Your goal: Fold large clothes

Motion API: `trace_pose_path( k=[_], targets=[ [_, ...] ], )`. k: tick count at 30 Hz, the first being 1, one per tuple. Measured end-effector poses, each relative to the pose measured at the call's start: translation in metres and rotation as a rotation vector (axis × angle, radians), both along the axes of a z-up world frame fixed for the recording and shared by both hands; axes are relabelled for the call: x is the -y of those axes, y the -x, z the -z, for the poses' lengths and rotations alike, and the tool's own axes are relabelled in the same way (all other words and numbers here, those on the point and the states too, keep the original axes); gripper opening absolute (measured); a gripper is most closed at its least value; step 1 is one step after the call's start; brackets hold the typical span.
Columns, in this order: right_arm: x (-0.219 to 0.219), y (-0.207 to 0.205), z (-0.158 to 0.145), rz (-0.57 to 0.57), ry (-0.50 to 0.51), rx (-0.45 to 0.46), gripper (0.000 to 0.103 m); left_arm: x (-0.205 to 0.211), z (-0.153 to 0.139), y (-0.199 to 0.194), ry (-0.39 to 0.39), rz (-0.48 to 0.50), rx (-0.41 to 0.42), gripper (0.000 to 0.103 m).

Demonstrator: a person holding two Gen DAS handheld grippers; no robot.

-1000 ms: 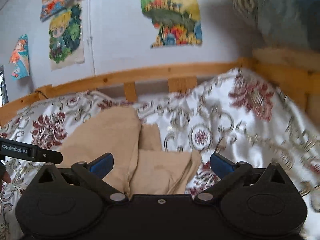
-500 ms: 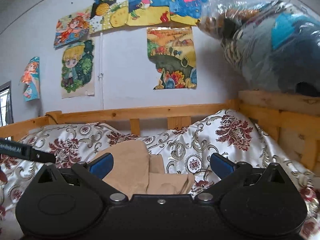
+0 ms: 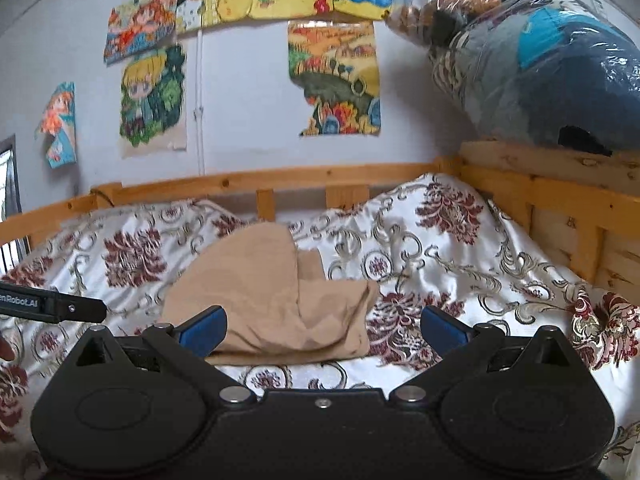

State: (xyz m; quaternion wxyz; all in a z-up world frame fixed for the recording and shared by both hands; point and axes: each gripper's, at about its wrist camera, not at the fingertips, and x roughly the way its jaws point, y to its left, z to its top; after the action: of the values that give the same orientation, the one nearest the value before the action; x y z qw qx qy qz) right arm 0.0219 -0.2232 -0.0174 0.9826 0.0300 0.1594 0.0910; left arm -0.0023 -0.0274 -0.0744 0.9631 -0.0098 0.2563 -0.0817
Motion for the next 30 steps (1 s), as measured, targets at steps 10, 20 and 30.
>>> trace_pose_path(
  k=[10,20,30],
  targets=[
    [-0.0013,-0.0082,0.0056,0.000,0.006,-0.034,0.102,-0.0002,0.0038,-0.0018,-0.007,-0.003,-0.012,0.102],
    [-0.0021,-0.0086,0.0053,0.000,0.007,-0.036,0.102,0.0009,0.0050,-0.0016,-0.009,-0.002,-0.015,0.102],
    [-0.0081,-0.0094,0.0052,0.005,0.009,-0.040,0.102,-0.0024,0.0044,-0.0027,-0.006,-0.007,-0.026,0.102]
  ],
)
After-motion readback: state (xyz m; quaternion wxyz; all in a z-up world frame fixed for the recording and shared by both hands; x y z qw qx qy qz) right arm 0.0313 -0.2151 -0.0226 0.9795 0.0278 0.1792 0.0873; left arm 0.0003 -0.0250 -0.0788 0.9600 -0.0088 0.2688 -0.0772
